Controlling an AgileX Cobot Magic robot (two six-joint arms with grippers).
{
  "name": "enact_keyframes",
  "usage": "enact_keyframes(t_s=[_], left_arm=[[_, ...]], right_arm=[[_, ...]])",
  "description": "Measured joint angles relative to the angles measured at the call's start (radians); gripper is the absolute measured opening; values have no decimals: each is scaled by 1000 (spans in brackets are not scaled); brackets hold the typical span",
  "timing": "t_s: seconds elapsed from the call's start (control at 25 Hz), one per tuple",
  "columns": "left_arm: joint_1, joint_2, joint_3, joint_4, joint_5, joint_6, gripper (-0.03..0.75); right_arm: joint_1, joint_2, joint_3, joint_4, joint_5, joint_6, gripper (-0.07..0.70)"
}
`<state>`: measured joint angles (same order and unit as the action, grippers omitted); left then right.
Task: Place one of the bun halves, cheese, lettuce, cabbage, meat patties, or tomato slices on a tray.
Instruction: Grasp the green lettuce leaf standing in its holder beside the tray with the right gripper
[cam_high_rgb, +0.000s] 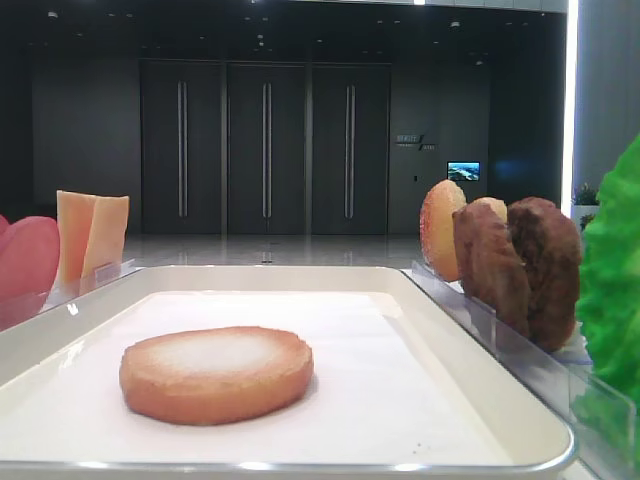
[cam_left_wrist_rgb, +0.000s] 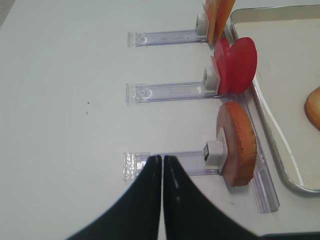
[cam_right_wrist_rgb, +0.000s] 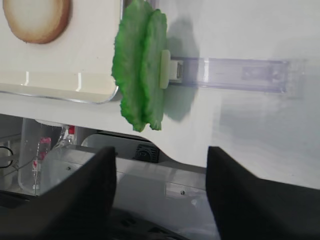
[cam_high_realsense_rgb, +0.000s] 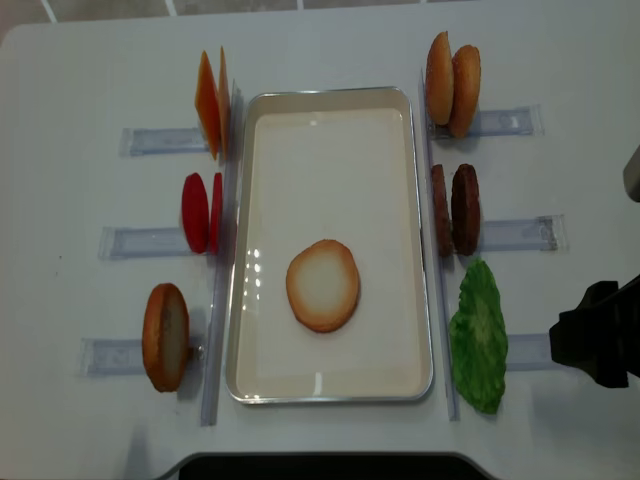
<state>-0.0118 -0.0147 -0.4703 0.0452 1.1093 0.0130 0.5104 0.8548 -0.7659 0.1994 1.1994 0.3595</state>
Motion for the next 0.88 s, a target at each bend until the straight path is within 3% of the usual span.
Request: enact_keyframes(t_s=[0.2, 0.32, 0.68, 0.88], left_arm=[[0, 0, 0, 0, 0, 0, -7], [0, 0, 0, 0, 0, 0, -7], [0, 0, 0, 0, 0, 0, -7], [0, 0, 0, 0, 0, 0, -7]], right_arm=[[169, 99, 0, -75, -103, 109, 393], [214, 170, 0, -99, -153, 138, 403], [222, 243, 0, -120, -259, 154, 427], [222, 280, 0, -164, -270, 200, 428]])
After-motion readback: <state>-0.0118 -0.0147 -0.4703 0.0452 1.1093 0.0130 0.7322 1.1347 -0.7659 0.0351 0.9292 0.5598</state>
